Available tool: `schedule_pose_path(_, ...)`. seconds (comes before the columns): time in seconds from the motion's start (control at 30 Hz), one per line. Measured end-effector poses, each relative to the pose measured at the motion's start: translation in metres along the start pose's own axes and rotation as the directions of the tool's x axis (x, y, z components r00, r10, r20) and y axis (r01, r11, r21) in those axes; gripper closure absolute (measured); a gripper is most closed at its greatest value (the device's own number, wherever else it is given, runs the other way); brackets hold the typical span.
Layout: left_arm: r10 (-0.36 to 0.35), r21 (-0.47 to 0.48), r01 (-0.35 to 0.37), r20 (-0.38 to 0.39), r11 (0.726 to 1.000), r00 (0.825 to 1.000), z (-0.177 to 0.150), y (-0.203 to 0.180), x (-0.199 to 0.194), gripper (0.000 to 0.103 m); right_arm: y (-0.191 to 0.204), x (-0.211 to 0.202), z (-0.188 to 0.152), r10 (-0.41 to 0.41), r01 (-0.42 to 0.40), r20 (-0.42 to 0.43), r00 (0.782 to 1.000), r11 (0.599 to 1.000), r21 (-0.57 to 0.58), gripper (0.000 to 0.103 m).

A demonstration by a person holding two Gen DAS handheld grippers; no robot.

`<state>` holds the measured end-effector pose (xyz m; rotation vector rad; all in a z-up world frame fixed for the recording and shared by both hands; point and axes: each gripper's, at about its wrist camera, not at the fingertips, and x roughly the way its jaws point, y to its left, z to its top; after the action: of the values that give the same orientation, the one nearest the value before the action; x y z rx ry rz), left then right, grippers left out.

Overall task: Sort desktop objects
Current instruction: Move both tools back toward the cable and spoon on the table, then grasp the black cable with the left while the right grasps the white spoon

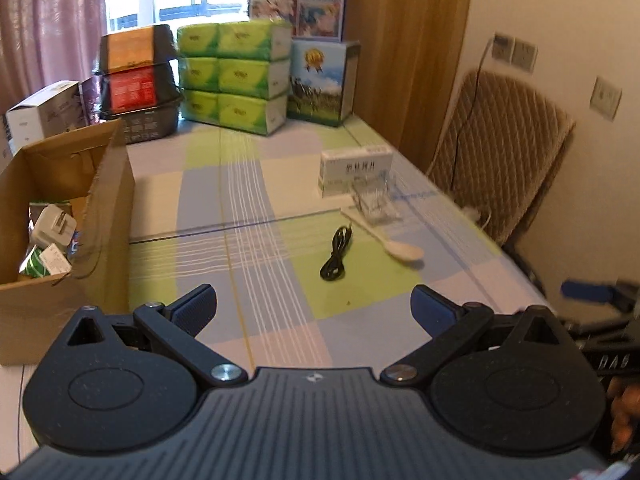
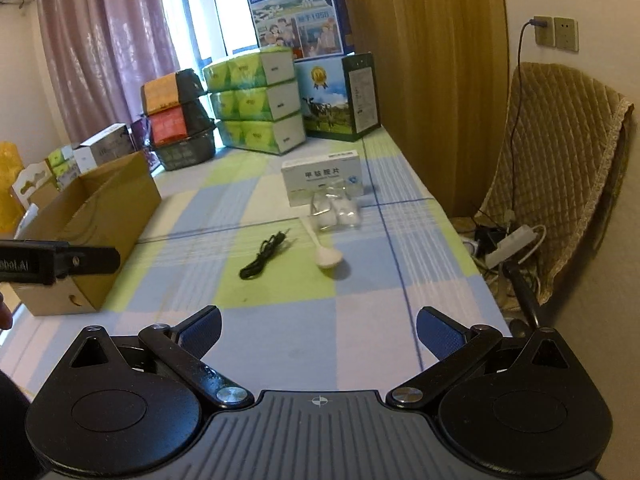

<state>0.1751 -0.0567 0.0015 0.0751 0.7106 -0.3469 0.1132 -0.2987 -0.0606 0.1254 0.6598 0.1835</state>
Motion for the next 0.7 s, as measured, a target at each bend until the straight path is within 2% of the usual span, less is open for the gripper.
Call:
schedule_pose_path(0.13, -0.034, 0.034, 0.035, -0.006, 0.999, 0.999, 0.008, -0.001, 0.018, 0.002, -0.011, 0.020, 0.007, -0.002, 0.002, -0.004, 1.000, 1.000, 0.015, 0.002)
schedule_pose_path(0.33, -0.034, 0.073, 0.035, -0.005, 0.997, 0.999, 0.018, 0.001, 0.056, 0.002, -0.012, 0.052, 0.019, 0.034, -0.033, 0.021, 0.999, 0.997, -0.069, 0.002)
schedule_pose_path(0.57, -0.067, 0.088, 0.070, -0.032, 0.994, 0.997, 0.012, 0.004, 0.109, 0.002, -0.021, 0.104, 0.026, 0.071, -0.074, -0.031, 0.997, 0.991, -0.107, 0.003)
schedule_pose_path(0.7, -0.091, 0.081, 0.098, -0.090, 0.992, 0.992, 0.009, 0.007, 0.138, 0.015, -0.025, 0.129, 0.029, 0.083, -0.092, -0.066, 0.994, 0.985, -0.145, 0.011)
